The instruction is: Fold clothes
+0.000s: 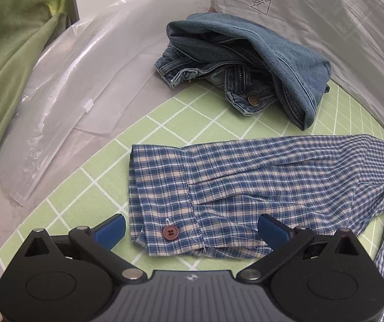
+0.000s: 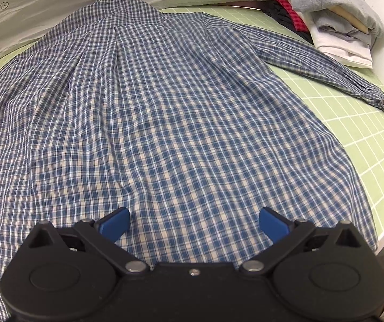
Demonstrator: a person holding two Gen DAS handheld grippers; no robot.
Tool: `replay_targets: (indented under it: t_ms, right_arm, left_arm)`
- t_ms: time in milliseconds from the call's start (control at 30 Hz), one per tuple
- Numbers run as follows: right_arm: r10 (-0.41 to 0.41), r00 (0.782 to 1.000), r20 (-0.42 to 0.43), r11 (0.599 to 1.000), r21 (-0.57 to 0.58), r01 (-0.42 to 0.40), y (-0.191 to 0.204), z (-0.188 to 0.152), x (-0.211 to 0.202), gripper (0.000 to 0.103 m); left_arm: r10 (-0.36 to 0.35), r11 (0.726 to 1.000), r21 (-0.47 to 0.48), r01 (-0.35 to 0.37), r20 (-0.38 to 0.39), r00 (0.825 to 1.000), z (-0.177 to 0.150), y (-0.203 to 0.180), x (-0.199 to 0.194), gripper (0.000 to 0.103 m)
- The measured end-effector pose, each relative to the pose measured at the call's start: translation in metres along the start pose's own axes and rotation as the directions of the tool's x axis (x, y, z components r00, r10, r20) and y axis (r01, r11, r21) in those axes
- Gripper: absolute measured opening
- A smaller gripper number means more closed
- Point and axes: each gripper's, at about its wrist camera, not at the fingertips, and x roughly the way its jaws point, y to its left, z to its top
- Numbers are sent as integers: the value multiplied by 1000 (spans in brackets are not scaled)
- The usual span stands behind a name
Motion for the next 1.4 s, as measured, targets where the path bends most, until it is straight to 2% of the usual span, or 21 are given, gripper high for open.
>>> replay_targets:
  t_ms: [100, 333, 467, 533, 567, 600, 633, 667, 800, 867, 1000, 1100, 1200, 1300, 1400]
  right_arm:
    - [-3, 1000, -5, 1000, -11, 2, 1, 4, 0, 103]
    - [-10, 1000, -23, 998, -56, 9, 8, 7, 1, 103]
    - [-6, 1000, -26, 996, -90, 4, 14, 8, 2, 103]
    - [-4, 1000, -28, 995, -99, 1, 15, 9, 3, 103]
    - [-3, 1000, -28, 995, -103, 0, 15, 9, 3, 103]
    - [-1, 1000, -28, 995, -103, -2, 15, 10, 3, 103]
    - [0, 1000, -30, 995, -102, -3, 14, 10, 3, 103]
    - [4, 999, -32, 995, -98, -7, 14, 12, 3, 103]
    - [31, 999, -38, 997, -70, -33, 7, 16, 3, 103]
    - [37, 999, -37, 997, -64, -40, 4, 18, 3, 103]
    - [42, 999, -28, 998, -48, -44, -7, 20, 2, 103]
    - [45, 998, -31, 998, -34, -47, -22, 22, 3, 103]
    - [47, 998, -36, 998, -40, -49, -38, 25, 4, 103]
    - [48, 998, -30, 997, -51, -49, -57, 32, 4, 103]
    - [49, 999, -18, 997, -53, -50, -78, 40, 5, 103]
  left_arm:
    - [11, 1000, 5, -11, 4, 1000, -3, -3, 2, 103]
    - [78, 993, 88, -81, 30, 996, -13, -18, 5, 103]
    - [92, 991, 89, -98, 64, 994, -19, -21, 5, 102]
    - [84, 991, 98, -91, 75, 994, -19, -23, 2, 98]
    - [77, 991, 107, -85, 82, 994, -19, -25, 0, 88]
    - [62, 990, 121, -72, 88, 994, -18, -27, -2, 66]
    - [31, 988, 149, -44, 90, 996, -16, -30, -4, 51]
    - [3, 984, 175, -17, 84, 996, -14, -34, -6, 33]
    - [-77, 980, 186, 69, 36, 996, -4, -48, -7, 16]
    - [-116, 977, 182, 107, 41, 992, -3, -60, -15, 15]
    - [-212, 963, 181, 198, 57, 976, -7, -100, -36, 15]
    - [-292, 940, 201, 277, 49, 955, -17, -139, -51, 15]
    - [-367, 905, 242, 349, 32, 930, -34, -183, -66, 15]
    - [-447, 859, 276, 431, -8, 895, -61, -227, -83, 15]
    - [-493, 814, 320, 485, -62, 868, -93, -268, -94, 15]
